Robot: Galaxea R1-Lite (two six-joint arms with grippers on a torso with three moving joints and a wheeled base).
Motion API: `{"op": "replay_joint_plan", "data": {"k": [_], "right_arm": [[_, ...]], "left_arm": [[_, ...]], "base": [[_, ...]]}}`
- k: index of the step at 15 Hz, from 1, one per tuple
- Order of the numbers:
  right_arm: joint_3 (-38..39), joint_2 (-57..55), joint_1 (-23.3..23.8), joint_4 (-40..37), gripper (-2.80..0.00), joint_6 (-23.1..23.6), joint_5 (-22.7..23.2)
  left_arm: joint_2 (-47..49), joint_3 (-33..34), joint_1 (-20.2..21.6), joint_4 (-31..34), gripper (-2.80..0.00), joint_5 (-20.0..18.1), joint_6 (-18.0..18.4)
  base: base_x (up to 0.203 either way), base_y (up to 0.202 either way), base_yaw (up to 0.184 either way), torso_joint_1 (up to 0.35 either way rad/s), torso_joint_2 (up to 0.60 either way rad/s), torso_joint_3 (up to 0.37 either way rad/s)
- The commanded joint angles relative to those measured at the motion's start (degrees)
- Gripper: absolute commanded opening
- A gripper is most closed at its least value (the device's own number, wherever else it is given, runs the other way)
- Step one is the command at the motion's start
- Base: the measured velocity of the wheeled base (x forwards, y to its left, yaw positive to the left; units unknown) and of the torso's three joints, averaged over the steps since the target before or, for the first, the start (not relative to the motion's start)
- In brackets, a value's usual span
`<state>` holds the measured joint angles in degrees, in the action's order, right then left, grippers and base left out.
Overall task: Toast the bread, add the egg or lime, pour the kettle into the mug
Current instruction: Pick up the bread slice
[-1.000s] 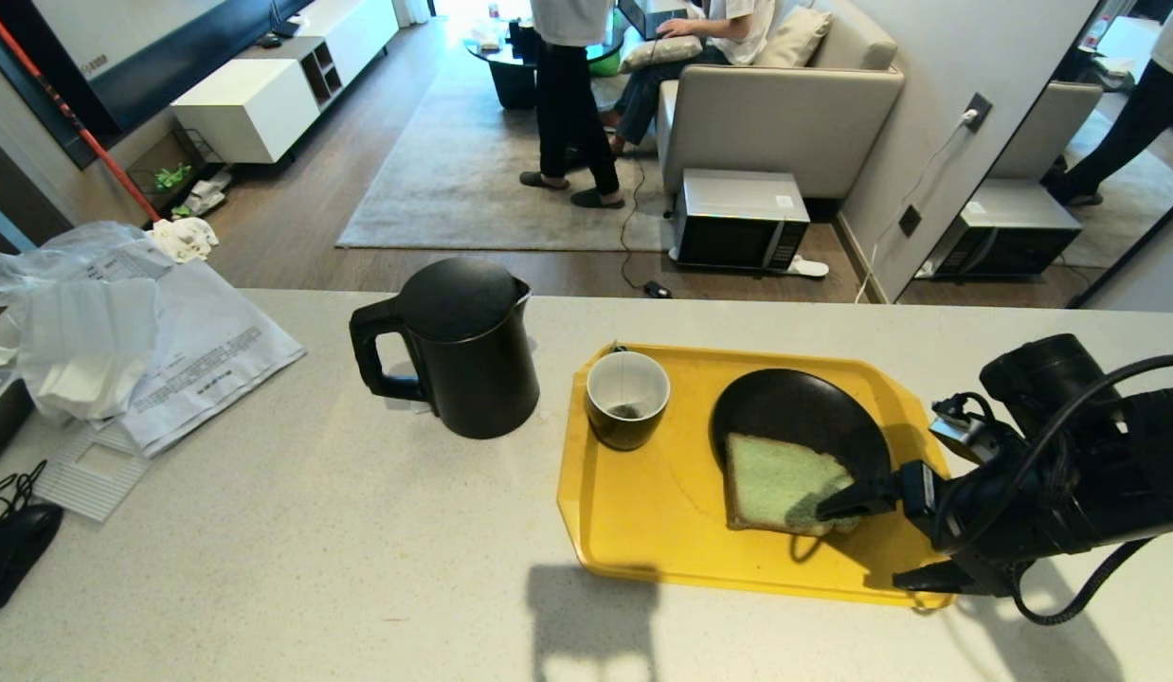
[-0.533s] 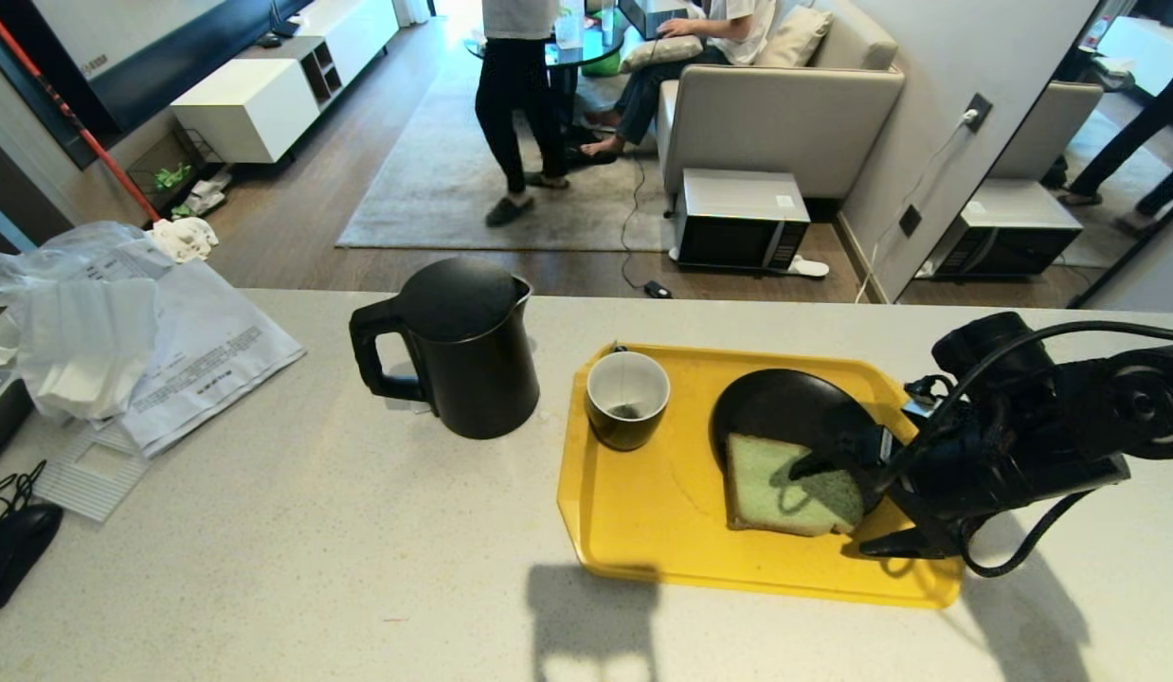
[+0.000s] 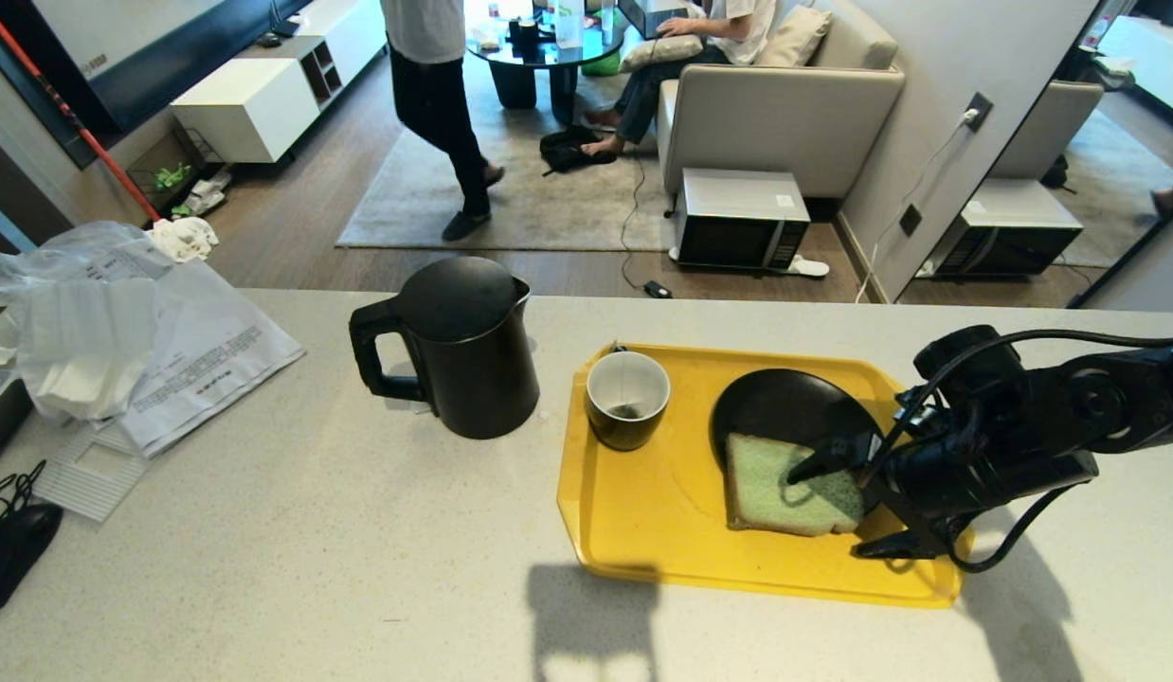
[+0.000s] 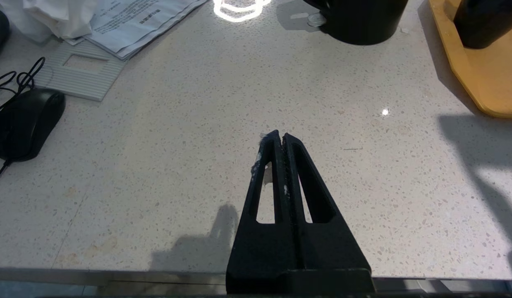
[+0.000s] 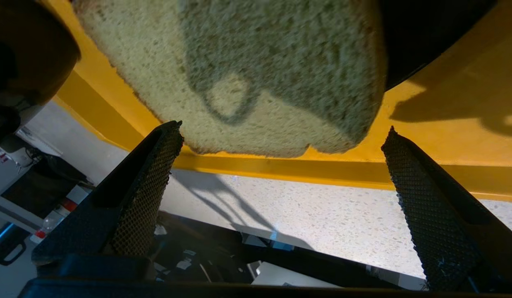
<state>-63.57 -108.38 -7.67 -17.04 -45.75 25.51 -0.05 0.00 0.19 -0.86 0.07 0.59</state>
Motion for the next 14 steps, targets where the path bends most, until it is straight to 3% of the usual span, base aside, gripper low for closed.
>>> {"op": "replay_joint_plan", "data": {"k": [1,11,14], "right_arm": [[-0.7,-1.1,1.0,-0.1,0.0,-0.3,0.4],[-3.2,-3.5,4.0,0.1,0.0,-0.5,7.4],[-3.1,-3.8,6.4,1.1,0.0,-0.6,11.6]], "left_arm": [[0.0,0.0,0.0,0.0,-2.8,0.0,0.0],[0.0,0.0,0.0,0.0,-2.8,0.0,0.0],[0.0,0.0,0.0,0.0,-2.8,0.0,0.0]], "base": [[0.0,0.0,0.0,0.0,0.0,0.0],[0.0,0.0,0.0,0.0,0.0,0.0],[0.0,0.0,0.0,0.0,0.0,0.0]]}}
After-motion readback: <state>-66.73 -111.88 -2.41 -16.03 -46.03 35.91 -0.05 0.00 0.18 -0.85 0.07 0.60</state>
